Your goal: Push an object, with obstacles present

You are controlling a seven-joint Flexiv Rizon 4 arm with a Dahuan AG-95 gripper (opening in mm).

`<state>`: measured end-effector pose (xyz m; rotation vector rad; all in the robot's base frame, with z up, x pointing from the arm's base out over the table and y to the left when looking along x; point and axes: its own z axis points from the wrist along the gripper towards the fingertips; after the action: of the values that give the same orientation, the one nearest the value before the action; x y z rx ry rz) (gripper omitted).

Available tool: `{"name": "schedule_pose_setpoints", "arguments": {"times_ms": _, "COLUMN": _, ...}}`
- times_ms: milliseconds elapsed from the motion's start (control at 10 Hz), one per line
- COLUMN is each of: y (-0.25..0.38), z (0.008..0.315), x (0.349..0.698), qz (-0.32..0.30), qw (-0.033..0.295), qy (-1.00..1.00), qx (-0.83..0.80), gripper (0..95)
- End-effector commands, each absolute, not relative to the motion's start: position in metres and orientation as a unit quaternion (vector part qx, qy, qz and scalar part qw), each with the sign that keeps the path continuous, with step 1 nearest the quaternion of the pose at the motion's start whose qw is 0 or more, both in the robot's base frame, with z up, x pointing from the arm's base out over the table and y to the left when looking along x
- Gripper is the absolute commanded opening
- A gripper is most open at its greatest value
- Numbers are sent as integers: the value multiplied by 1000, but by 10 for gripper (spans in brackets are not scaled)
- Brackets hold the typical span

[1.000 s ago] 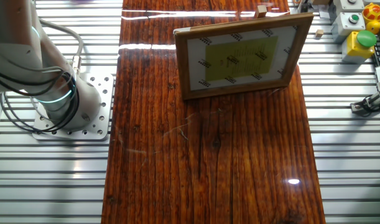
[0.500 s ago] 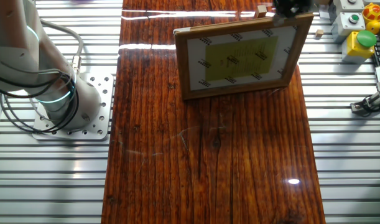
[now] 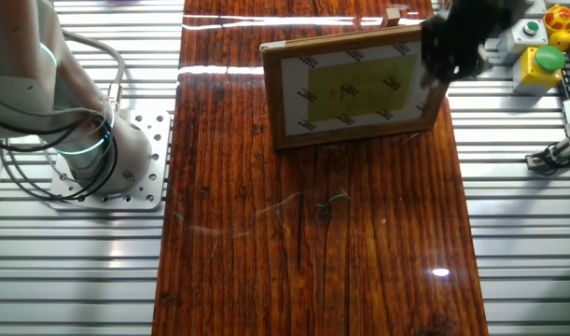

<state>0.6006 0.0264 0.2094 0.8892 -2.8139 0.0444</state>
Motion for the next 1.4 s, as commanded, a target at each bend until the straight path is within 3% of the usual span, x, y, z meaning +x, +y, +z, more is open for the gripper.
{"name": "schedule_pose_setpoints", "arguments": {"times_ms": 100, "y": 18, "z": 181, "x": 615, "qz": 11, "qw": 90, "qy": -948, "qx": 304, "gripper": 0}}
{"name": "schedule_pose_setpoints", "arguments": {"times_ms": 500, "y": 14, "z": 143, "x": 628, "qz": 0, "qw": 73, "qy": -953, "qx": 293, "gripper": 0}}
{"name": "schedule_pose_setpoints", "arguments": {"times_ms": 1400, "y": 12, "z": 132, "x": 627, "qz": -1, "qw": 71, "qy": -956, "qx": 286, "gripper": 0}}
